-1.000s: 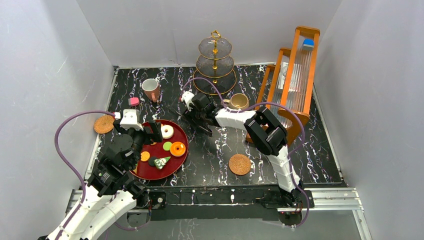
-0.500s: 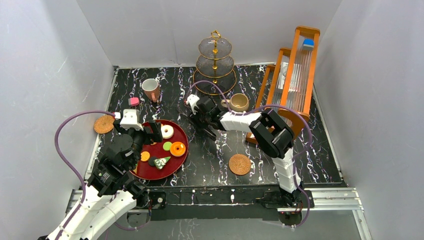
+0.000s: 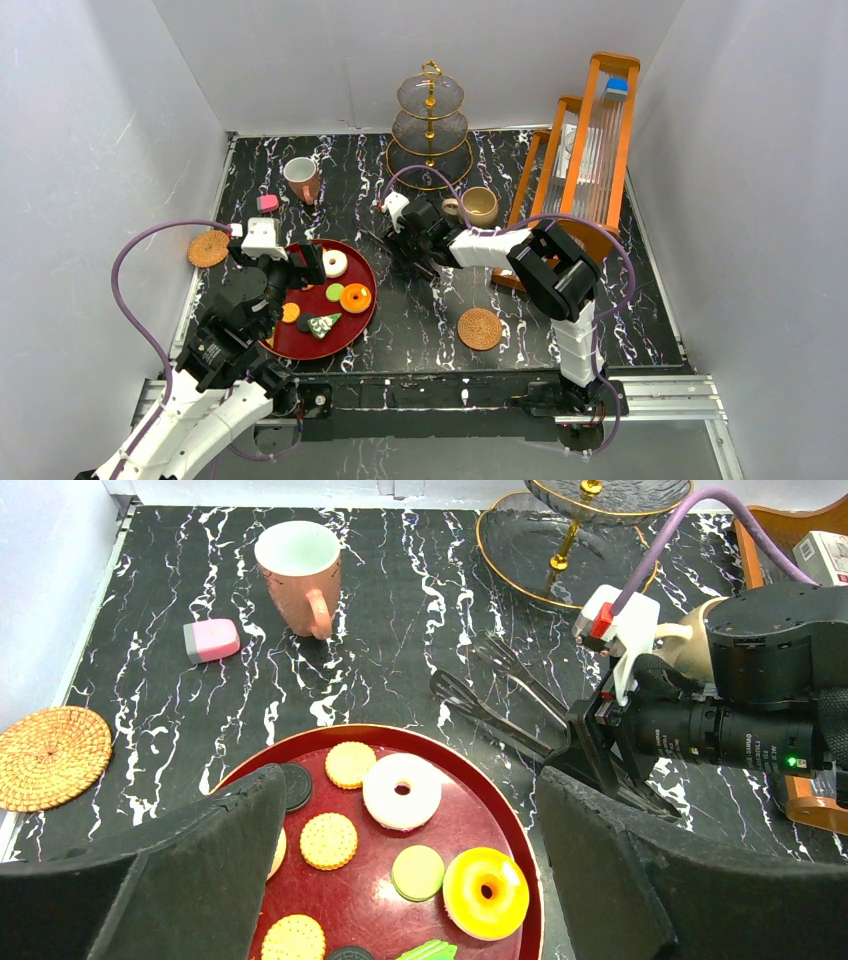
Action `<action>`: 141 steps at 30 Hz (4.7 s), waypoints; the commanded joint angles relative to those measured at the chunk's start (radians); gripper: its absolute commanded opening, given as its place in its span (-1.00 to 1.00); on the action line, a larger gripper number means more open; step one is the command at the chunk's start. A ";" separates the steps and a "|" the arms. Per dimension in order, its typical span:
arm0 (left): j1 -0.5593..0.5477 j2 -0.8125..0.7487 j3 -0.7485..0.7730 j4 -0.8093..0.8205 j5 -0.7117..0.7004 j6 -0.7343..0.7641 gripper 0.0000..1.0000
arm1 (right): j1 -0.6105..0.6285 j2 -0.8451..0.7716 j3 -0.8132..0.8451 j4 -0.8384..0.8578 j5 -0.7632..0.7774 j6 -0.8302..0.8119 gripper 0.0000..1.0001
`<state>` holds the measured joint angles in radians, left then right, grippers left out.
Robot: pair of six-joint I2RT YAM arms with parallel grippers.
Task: Serve the afternoon tea
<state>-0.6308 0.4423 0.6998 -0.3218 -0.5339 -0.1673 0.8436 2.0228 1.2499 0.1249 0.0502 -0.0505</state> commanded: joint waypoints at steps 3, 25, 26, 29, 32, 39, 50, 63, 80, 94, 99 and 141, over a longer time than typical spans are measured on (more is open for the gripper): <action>-0.004 -0.004 -0.002 0.010 -0.006 0.008 0.83 | -0.006 -0.008 -0.047 0.036 -0.001 -0.001 0.40; -0.004 0.055 0.014 -0.007 -0.017 -0.043 0.80 | -0.005 -0.198 -0.044 -0.099 0.030 0.043 0.19; -0.004 0.057 0.016 -0.007 -0.015 -0.044 0.80 | -0.005 -0.212 -0.035 -0.117 0.027 0.043 0.19; -0.004 0.064 0.017 -0.007 -0.011 -0.047 0.80 | -0.005 -0.245 -0.003 -0.198 0.019 0.088 0.17; -0.004 0.067 0.016 -0.007 -0.014 -0.047 0.79 | -0.005 -0.269 0.024 -0.257 0.009 0.117 0.17; -0.004 0.058 0.015 -0.007 -0.009 -0.042 0.80 | -0.005 -0.293 0.072 -0.377 -0.042 0.140 0.13; -0.004 0.019 0.010 0.001 -0.020 -0.025 0.81 | 0.021 -0.383 0.109 -0.432 -0.132 0.155 0.09; -0.004 -0.046 0.004 0.007 -0.057 -0.026 0.81 | 0.089 -0.463 0.105 -0.519 -0.238 0.151 0.09; -0.004 -0.066 0.000 0.007 -0.062 -0.023 0.81 | 0.097 -0.409 0.129 -0.649 -0.440 0.119 0.06; -0.004 -0.067 -0.001 0.007 -0.064 -0.023 0.82 | 0.098 -0.375 0.123 -0.648 -0.408 0.107 0.03; -0.004 -0.065 0.000 0.007 -0.063 -0.022 0.82 | 0.098 -0.359 0.129 -0.653 -0.410 0.102 0.03; -0.004 -0.084 -0.001 0.002 -0.074 -0.025 0.82 | 0.097 -0.294 0.239 -0.776 -0.412 0.095 -0.22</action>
<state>-0.6308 0.3637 0.6998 -0.3374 -0.5774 -0.1940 0.9375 1.7744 1.4517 -0.6712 -0.3618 0.0479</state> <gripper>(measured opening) 0.908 0.422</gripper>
